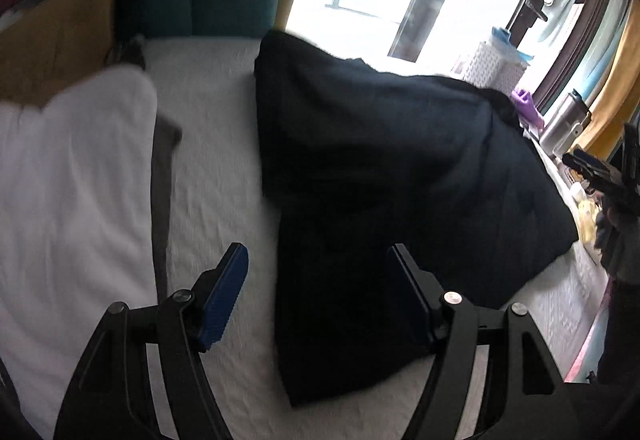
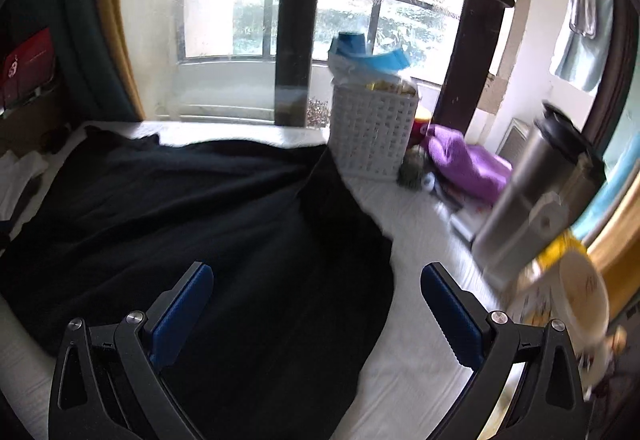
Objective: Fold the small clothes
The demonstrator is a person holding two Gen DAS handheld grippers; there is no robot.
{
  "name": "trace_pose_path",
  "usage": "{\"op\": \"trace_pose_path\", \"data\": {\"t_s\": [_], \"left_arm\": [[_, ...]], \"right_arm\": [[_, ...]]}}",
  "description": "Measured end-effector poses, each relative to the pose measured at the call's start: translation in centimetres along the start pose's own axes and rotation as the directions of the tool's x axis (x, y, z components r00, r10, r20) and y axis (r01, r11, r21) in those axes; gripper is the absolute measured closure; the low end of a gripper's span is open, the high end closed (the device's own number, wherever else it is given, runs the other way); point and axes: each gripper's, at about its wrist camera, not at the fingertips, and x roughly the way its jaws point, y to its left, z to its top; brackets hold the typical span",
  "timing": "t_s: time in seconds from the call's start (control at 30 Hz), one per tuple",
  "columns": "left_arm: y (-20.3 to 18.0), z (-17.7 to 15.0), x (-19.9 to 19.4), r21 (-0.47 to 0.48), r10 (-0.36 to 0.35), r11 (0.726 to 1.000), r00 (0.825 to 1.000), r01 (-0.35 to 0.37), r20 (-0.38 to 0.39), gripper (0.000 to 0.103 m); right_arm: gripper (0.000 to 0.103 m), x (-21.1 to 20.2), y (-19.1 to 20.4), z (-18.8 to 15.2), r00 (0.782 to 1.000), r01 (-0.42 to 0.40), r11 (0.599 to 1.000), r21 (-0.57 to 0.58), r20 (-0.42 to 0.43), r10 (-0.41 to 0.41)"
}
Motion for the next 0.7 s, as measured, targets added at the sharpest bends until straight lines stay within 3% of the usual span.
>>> {"op": "trace_pose_path", "data": {"t_s": [0.2, 0.3, 0.37, 0.4, 0.43, 0.53, 0.7], "left_arm": [[-0.9, -2.0, -0.3, 0.043, -0.007, 0.999, 1.0, 0.008, -0.023, 0.031], [-1.7, -2.6, 0.1, 0.113, 0.035, 0.993, 0.999, -0.037, 0.024, 0.032], [-2.4, -2.7, 0.4, 0.156, 0.088, 0.983, 0.995, -0.093, 0.038, 0.046], [-2.4, -2.5, 0.4, 0.158, 0.092, 0.983, 0.995, -0.097, 0.041, 0.075], [-2.1, -2.4, 0.3, 0.138, 0.06, 0.988, 0.998, -0.063, 0.029, 0.088], [-1.8, -2.3, -0.3, 0.108, 0.056, 0.992, 0.997, -0.06, 0.044, 0.095], [-1.1, -2.3, -2.0, 0.075, 0.097, 0.992, 0.991, -0.104, 0.095, 0.095]], "right_arm": [[0.0, -0.9, 3.2, -4.6, 0.997, -0.04, 0.999, 0.004, -0.065, 0.041], [0.0, -0.4, 4.2, -6.3, 0.995, -0.022, 1.0, -0.017, -0.097, 0.021], [0.0, 0.0, 4.9, -7.3, 0.992, 0.025, 0.997, -0.07, -0.121, -0.033], [0.0, 0.1, 5.1, -7.7, 0.991, 0.04, 0.995, -0.089, -0.126, -0.051], [0.0, 0.1, 5.3, -8.0, 0.99, 0.055, 0.993, -0.109, -0.126, -0.068], [0.0, -0.2, 5.3, -8.3, 0.988, 0.072, 0.989, -0.127, -0.129, -0.088], [0.0, -0.7, 5.3, -8.8, 0.985, 0.106, 0.979, -0.174, -0.119, -0.128]]}}
